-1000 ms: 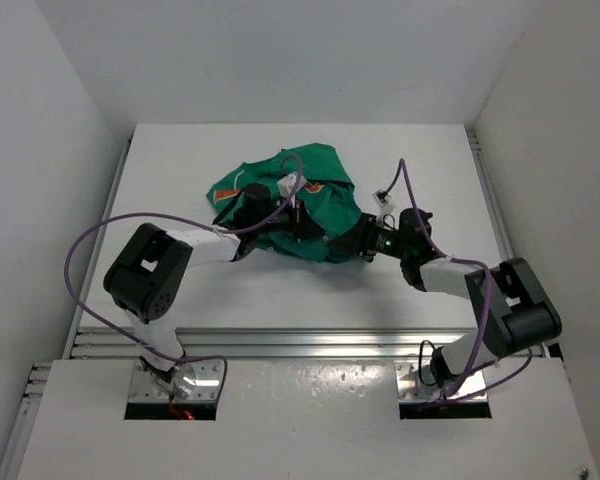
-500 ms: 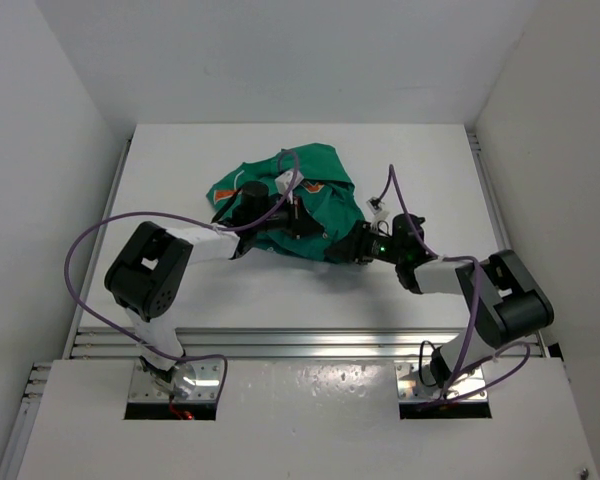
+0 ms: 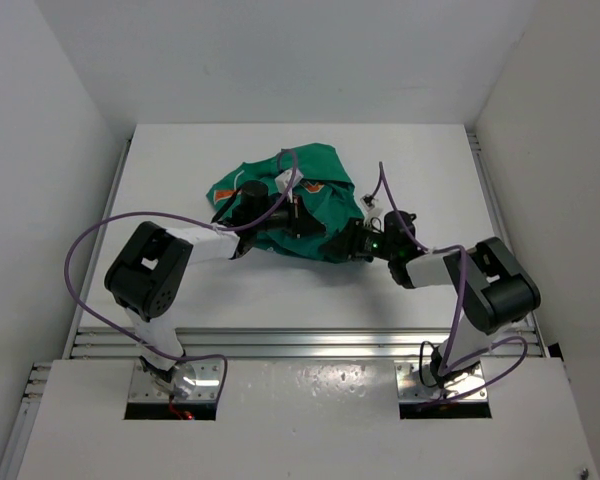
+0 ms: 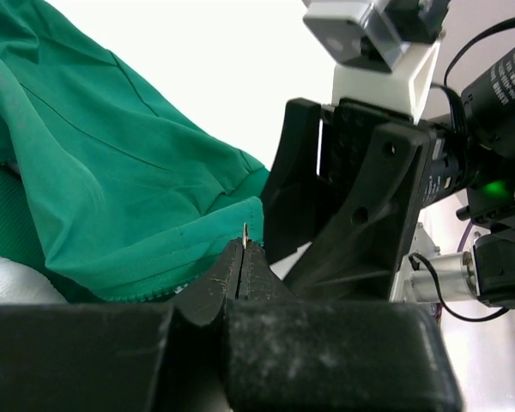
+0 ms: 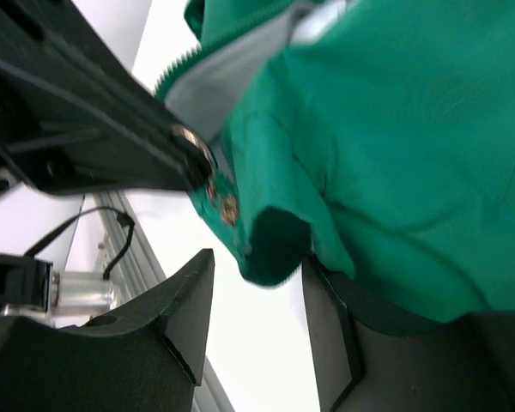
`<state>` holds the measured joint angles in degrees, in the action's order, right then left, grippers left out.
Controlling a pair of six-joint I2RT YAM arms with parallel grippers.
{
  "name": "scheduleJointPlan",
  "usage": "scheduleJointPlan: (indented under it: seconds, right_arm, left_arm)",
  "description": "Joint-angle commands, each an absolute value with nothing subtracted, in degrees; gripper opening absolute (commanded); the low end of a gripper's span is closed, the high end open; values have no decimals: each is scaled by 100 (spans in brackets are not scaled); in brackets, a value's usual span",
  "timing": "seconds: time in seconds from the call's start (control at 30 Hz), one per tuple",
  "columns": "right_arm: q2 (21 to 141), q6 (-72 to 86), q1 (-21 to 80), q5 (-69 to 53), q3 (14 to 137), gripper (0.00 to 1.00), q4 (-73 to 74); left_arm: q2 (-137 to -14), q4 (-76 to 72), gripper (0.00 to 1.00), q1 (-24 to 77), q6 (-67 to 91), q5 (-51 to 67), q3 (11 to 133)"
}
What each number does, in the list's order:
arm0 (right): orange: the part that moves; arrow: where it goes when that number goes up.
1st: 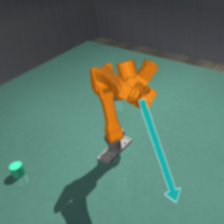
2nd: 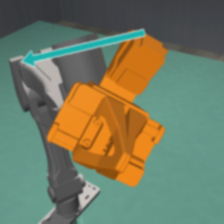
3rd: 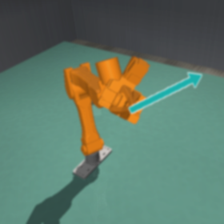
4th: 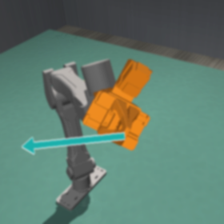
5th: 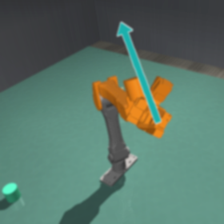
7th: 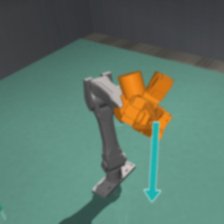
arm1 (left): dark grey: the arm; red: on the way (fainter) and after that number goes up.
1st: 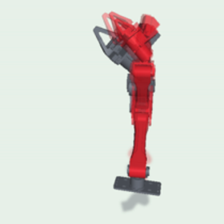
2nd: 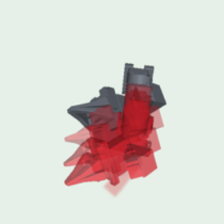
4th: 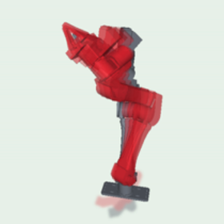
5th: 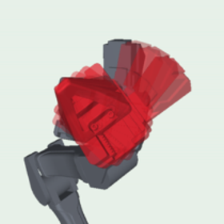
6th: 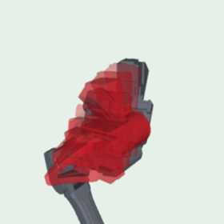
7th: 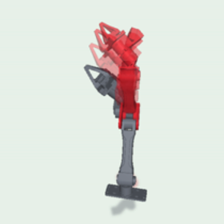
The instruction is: Zip up the jacket
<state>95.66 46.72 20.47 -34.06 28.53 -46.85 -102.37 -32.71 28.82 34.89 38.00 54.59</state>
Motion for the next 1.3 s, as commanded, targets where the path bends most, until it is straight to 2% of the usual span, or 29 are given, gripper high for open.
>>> scheduleJointPlan:
  seconds: [0.0,0.07,0.13,0.17,0.3,0.4,0.57,0.77,1.03,1.27]
  right_arm:
    - [9642,4535,2083,-3235,3181,46,-5212]
    - [9642,4605,2100,-3226,3261,46,-5238]
    - [9668,4562,2074,-3226,3296,39,-5256]
    - [9668,4562,2092,-3234,3305,31,-5256]
    - [9633,4544,2092,-3269,3261,9,-5273]
    - [9554,4491,2083,-3305,3173,0,-5273]
    - [9247,4456,1995,-3366,2884,0,-5098]
    - [9000,4325,1942,-3401,2611,0,-4940]
    - [8596,4131,1679,-3401,2312,0,-4483]
    - [7937,3771,1169,-3410,1899,0,-3579]
  left_arm:
    - [-10230,-3560,0,2821,3577,3894,5529]
    - [-10230,-3560,0,2821,3577,3894,5528]
    - [-10230,-3560,0,2821,3577,3894,5528]
    - [-10230,-3560,0,2821,3577,3894,5528]
    - [-10230,-3446,0,2821,3577,3762,5528]
    - [-10230,-3165,0,2821,3394,3508,5581]
    - [-10099,-2077,0,2821,2805,2228,5713]
    - [-9827,-1793,0,2821,2374,1057,5608]
    - [-9642,-1679,0,2628,1952,440,5494]
    - [-9642,-1679,0,2198,837,-79,5756]
